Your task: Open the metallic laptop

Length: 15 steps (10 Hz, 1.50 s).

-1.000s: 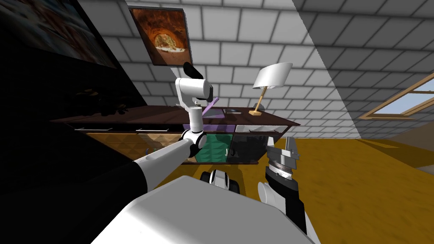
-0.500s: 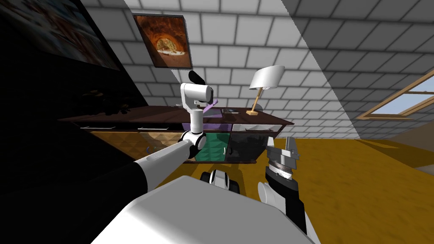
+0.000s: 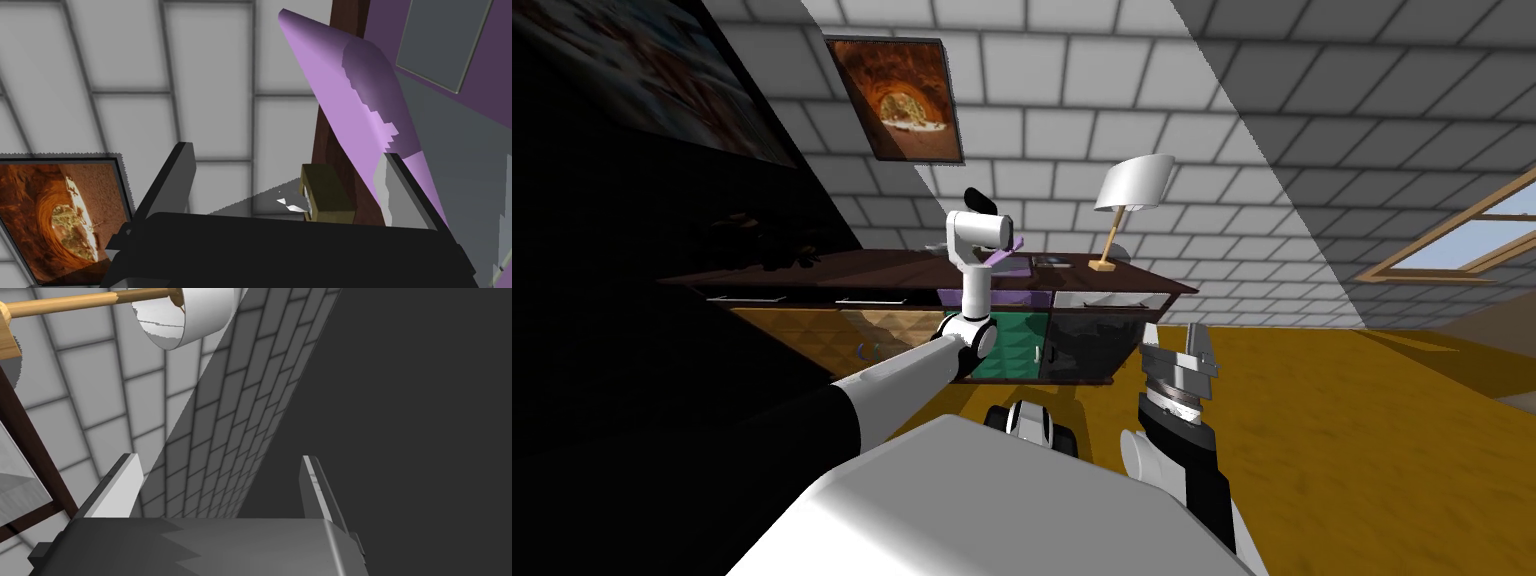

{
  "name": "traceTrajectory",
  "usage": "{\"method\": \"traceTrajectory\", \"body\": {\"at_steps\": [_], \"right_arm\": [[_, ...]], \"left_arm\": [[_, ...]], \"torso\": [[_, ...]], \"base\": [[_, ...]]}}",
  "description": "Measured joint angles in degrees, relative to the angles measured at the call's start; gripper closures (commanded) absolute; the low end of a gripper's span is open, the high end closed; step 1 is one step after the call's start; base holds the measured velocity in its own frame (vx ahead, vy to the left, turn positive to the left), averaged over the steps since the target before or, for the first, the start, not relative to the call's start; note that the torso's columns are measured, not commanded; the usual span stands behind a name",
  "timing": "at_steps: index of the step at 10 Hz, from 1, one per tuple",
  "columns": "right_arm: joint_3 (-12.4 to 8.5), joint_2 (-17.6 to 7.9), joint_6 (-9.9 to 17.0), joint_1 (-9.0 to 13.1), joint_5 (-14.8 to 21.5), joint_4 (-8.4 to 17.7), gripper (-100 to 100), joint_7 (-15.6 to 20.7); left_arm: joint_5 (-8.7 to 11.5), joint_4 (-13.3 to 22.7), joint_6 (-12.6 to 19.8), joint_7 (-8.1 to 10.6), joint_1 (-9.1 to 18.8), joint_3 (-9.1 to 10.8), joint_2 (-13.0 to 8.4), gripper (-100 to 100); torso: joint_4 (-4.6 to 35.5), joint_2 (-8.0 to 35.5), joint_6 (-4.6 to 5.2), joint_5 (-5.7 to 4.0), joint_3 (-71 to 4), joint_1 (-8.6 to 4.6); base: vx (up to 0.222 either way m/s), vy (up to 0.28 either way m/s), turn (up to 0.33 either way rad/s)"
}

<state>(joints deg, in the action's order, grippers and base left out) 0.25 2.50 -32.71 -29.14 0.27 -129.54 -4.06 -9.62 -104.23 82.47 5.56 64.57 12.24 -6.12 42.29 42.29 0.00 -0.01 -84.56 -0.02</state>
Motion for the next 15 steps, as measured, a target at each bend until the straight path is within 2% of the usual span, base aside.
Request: {"method": "traceTrajectory", "body": {"at_steps": [1,4,7,11,15], "right_arm": [[0.0,0.0,0.0,0.0,0.0,0.0,0,0.0],[0.0,0.0,0.0,0.0,0.0,0.0,0,0.0],[0.0,0.0,0.0,0.0,0.0,0.0,0,0.0],[0.0,0.0,0.0,0.0,0.0,0.0,0,0.0],[0.0,0.0,0.0,0.0,0.0,0.0,0,0.0]], "left_arm": [[0.0,0.0,-0.2,0.09,-0.1,0.01,0.0,-100],[-0.1,5.0,-3.8,-0.09,0.8,1.89,-3.0,-100],[0.8,9.9,-7.1,-0.84,1.8,4.35,-6.5,-100],[0.6,14.9,-10.6,-0.93,2.2,5.75,-8.7,-100],[1.1,21.2,-14.7,-1.33,3.4,8.08,-12.2,-100]], "torso": [[0.0,0.0,-0.01,0.03,0.0,0.13],[0.0,0.0,-0.04,0.02,0.0,0.06],[0.0,-0.1,0.01,0.01,-0.1,0.02],[0.0,-0.1,-0.02,0.01,0.0,0.04],[0.0,0.0,-0.03,0.01,0.0,0.03]], "base": [[-0.048,-0.011,-0.203],[-0.088,-0.012,-0.188],[-0.055,-0.01,-0.12],[-0.05,-0.011,-0.105],[-0.058,-0.017,-0.143]]}}
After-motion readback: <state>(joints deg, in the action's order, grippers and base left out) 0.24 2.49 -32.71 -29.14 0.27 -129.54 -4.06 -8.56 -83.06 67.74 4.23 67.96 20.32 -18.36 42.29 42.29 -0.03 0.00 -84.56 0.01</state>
